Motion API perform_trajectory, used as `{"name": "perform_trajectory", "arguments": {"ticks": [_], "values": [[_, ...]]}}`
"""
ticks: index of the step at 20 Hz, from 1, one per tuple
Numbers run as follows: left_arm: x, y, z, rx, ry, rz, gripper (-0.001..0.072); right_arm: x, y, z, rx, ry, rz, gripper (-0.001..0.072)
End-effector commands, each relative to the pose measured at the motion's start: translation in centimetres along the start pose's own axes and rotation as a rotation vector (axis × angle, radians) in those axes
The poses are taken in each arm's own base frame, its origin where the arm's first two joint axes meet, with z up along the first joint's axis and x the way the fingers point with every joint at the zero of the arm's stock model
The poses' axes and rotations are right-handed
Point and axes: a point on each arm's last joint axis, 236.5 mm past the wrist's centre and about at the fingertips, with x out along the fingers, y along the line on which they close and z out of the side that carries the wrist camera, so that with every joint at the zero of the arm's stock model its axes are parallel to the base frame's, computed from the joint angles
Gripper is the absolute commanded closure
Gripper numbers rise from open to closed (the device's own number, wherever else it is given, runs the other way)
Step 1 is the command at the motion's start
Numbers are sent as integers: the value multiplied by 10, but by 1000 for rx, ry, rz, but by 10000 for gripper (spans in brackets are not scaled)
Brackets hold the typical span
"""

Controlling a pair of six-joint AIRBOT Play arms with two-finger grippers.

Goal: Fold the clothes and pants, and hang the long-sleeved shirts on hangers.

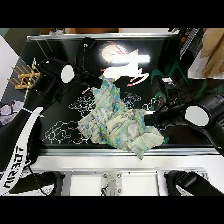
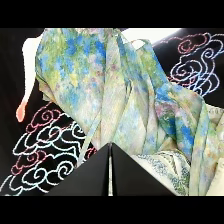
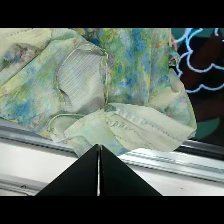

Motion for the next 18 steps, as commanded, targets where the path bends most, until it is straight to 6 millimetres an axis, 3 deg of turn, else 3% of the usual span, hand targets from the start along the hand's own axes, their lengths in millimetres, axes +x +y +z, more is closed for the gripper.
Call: {"name": "perform_trajectory", "arguments": {"ticks": [1, 13, 16, 17, 18], "values": [[-1, 0, 1, 0, -2, 0, 695, 0, 0, 0, -1, 1, 0, 700], [-1, 0, 12, -1, -49, 0, 695, 0, 1, 1, 0, -2, 2, 700], [-1, -1, 12, -1, -49, -1, 695, 0, 5, 10, -1, -44, 19, 700], [-1, -1, 11, -1, -44, -2, 656, 0, 5, 12, -1, -50, 22, 700], [0, -2, 6, -2, -25, -6, 303, -1, 5, 15, -1, -62, 22, 699]]}}
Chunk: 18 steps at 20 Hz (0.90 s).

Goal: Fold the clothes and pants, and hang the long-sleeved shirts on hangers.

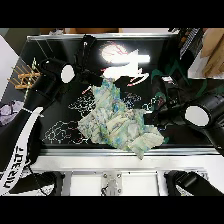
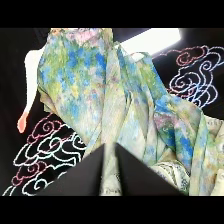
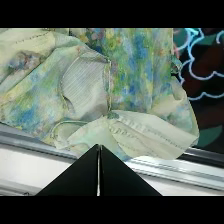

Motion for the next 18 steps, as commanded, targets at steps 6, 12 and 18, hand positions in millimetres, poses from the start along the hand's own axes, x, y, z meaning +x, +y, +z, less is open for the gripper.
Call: {"name": "perform_trajectory", "arguments": {"ticks": [6, 12, 18], "values": [[25, -101, -96, 21, 413, -427, 35, -15, -35, 28, 118, -119, -17, 701], [91, -154, -165, 74, 626, -495, 35, -32, -69, 26, 182, -124, 15, 701], [124, -178, -179, 91, 611, -490, 36, -33, -71, 21, 197, -99, 29, 700]]}}
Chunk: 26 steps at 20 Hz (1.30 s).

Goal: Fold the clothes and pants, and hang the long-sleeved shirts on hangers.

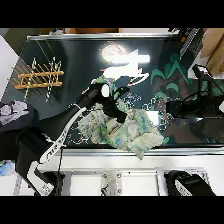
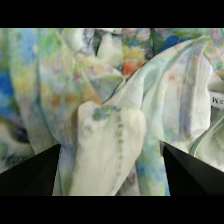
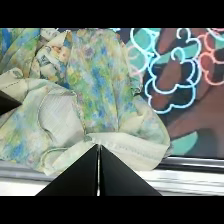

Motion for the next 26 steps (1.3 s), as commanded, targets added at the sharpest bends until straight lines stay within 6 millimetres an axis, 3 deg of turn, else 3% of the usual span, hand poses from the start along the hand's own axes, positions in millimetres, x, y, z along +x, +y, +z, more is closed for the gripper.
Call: {"name": "perform_trajectory", "arguments": {"ticks": [1, 3, 4, 5, 6, 8, 10, 11, 12, 13, 16, 18, 22, 26], "values": [[17, -1, 9, 5, -24, 2, 36, -1, -2, -7, -2, 29, 2, 700], [16, 0, 14, 3, -44, 7, 38, -1, -3, -11, -4, 47, 0, 700], [16, 1, 14, -14, -47, 9, 209, -1, -2, -11, -8, 47, 2, 700], [15, 2, 14, -19, -45, 8, 618, 0, -3, -11, -51, 50, 1, 701], [10, 6, 12, -26, -42, 8, 695, 2, -7, -13, -70, 58, -4, 701], [-19, 20, 16, -57, -86, 14, 696, 16, -25, -23, -36, 100, -30, 700], [-59, 38, 22, -92, -168, 30, 695, 44, -45, -42, 9, 157, -33, 658], [-80, 47, 25, -109, -211, 39, 696, 62, -50, -51, 49, 172, -17, 450], [-97, 54, 25, -124, -245, 47, 695, 82, -56, -60, 99, 179, 1, 68], [-111, 61, 26, -137, -273, 55, 696, 101, -61, -69, 137, 185, 8, -8], [-134, 75, 24, -166, -320, 71, 696, 150, -62, -93, 215, 204, 58, -8], [-137, 83, 23, -183, -324, 74, 696, 168, -52, -101, 213, 233, 118, -8], [-138, 87, 22, -191, -327, 76, 696, 186, -33, -109, 153, 295, 231, -8], [-138, 87, 22, -191, -327, 75, 695, 199, -31, -123, 95, 353, 244, -1]]}}
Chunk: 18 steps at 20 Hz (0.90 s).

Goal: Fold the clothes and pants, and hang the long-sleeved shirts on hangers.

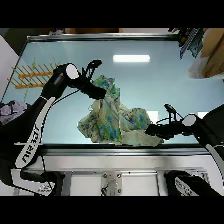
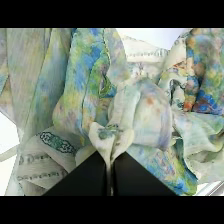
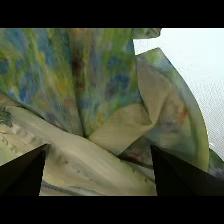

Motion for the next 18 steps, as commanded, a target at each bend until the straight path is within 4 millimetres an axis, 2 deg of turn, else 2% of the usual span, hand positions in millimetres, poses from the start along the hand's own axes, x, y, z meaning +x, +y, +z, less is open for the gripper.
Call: {"name": "perform_trajectory", "arguments": {"ticks": [1, 2, 3, 4, 5, 7, 9, 11, 12, 14, 15, 16, 17, 18], "values": [[-1, 1, 0, -1, -2, 0, 695, 15, 5, -7, -59, 43, 26, 15], [-2, 0, -1, -1, 5, -2, 695, 15, 7, -8, -66, 46, 27, 219], [-3, 0, -4, 0, 14, -3, 695, 13, 9, -6, -74, 42, 29, 541], [-8, -1, -5, 4, 16, 0, 696, 6, 12, -2, -92, 32, 30, 695], [-19, -3, -2, 7, -7, 2, 696, -7, 18, 4, -125, 15, 26, 701], [-67, -15, 12, 11, -118, 13, 697, -57, 37, 23, -244, -52, 3, 702], [-142, -44, 23, 71, -270, 21, 696, -136, 69, 40, -390, -195, -41, 702], [-229, -85, 22, 163, -446, 28, 696, -234, 111, 49, -501, -456, -86, 702], [-275, -108, 17, 205, -548, 25, 696, -280, 131, 47, -524, -597, -93, 702], [-354, -144, 0, 248, -744, 25, 696, -361, 163, 30, -537, -843, -89, 703], [-388, -160, -11, 266, -836, 21, 696, -392, 173, 18, -517, -934, -81, 703], [-410, -170, -21, 282, -899, 19, 696, -412, 177, 9, -483, -992, -68, 703], [-426, -178, -32, 294, -942, 17, 696, -426, 181, 2, -440, -1033, -46, 703], [-431, -180, -40, 299, -954, 19, 696, -431, 183, -1, -394, -1047, -13, 703]]}}
